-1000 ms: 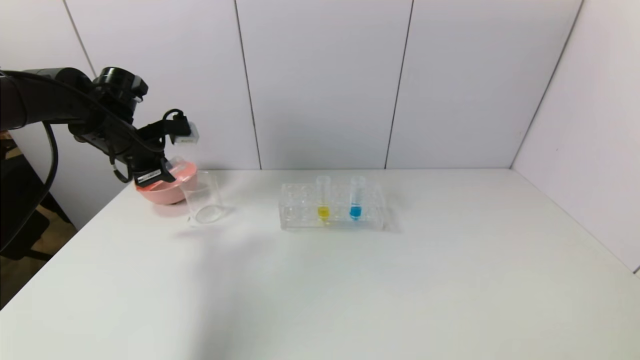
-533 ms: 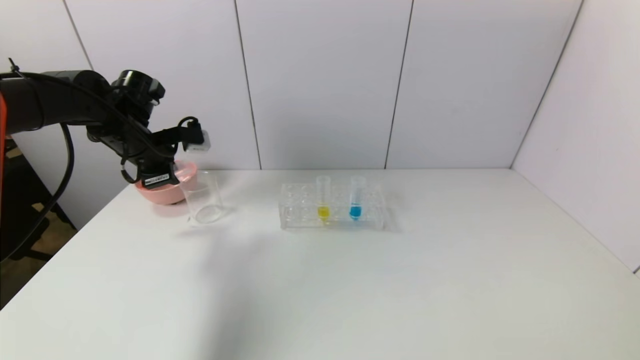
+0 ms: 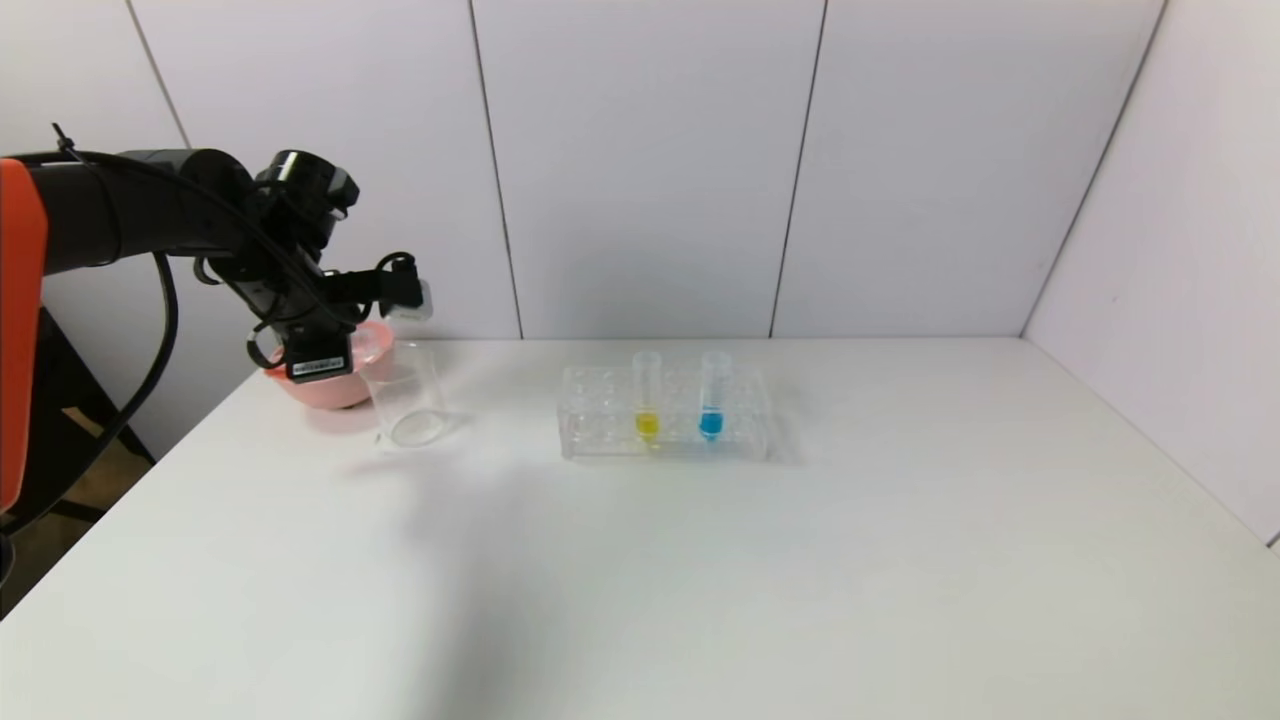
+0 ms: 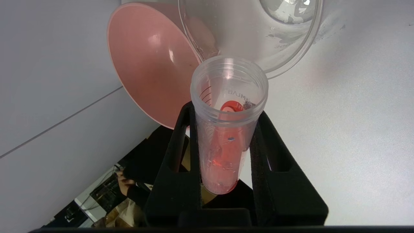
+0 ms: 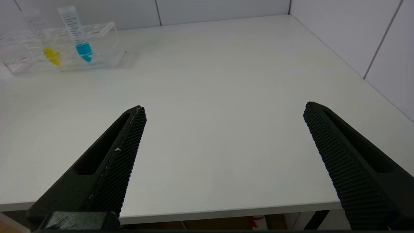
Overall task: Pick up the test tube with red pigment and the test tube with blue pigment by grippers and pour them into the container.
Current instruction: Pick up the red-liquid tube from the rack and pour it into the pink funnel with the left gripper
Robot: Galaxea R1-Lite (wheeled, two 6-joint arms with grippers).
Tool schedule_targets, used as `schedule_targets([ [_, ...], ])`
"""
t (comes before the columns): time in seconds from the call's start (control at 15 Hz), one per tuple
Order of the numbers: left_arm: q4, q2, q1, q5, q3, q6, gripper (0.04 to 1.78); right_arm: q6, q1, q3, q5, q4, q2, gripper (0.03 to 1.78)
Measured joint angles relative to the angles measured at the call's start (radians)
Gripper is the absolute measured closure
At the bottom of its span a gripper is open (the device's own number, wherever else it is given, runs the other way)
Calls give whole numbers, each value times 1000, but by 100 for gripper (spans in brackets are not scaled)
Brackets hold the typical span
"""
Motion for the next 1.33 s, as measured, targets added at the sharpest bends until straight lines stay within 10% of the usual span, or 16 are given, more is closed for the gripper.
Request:
schedule_targets([
  [1.33, 15, 22, -67, 231, 0, 36, 137, 0, 0, 0, 0, 0, 0, 4],
])
